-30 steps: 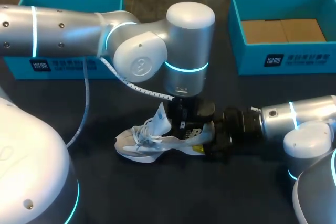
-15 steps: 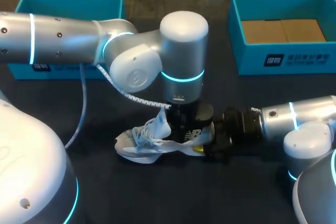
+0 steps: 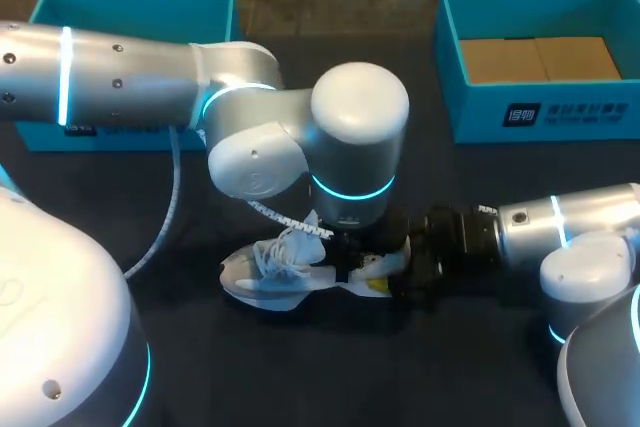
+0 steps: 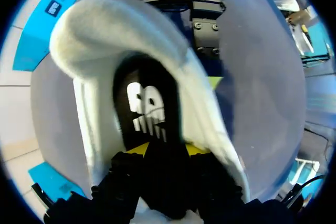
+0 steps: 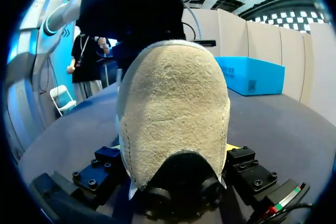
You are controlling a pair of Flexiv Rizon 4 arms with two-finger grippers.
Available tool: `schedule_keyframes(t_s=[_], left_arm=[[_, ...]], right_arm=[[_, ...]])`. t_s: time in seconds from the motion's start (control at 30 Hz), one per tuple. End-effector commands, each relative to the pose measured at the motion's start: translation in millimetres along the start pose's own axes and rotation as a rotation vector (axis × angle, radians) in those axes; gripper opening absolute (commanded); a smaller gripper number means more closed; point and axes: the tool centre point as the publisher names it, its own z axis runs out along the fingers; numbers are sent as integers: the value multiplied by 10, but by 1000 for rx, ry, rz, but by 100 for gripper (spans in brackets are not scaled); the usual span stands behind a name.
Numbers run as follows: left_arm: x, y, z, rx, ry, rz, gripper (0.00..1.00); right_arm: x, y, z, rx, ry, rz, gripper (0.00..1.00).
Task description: Take the shoe out of the shoebox, open the shoe tongue, remove and reinsert the insole, then place the shoe into the shoebox
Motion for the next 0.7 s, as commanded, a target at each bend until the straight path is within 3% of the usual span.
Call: schedule_keyframes(t_s=[0.03, 0.13, 0.17, 0.2, 0.7], left_arm=[[-122, -79, 190, -19, -35, -34, 31], [-189, -72, 211, -25, -38, -53, 18], [-200, -66, 210, -26, -38, -56, 3], [-210, -56, 201, -25, -38, -59, 0], [-49, 127, -233, 117, 114, -6, 0]], right_arm=[[6, 59, -2, 3, 0, 1, 0], [6, 59, -2, 3, 0, 1, 0], [6, 59, -2, 3, 0, 1, 0], [6, 59, -2, 3, 0, 1, 0], [6, 59, -2, 3, 0, 1, 0]])
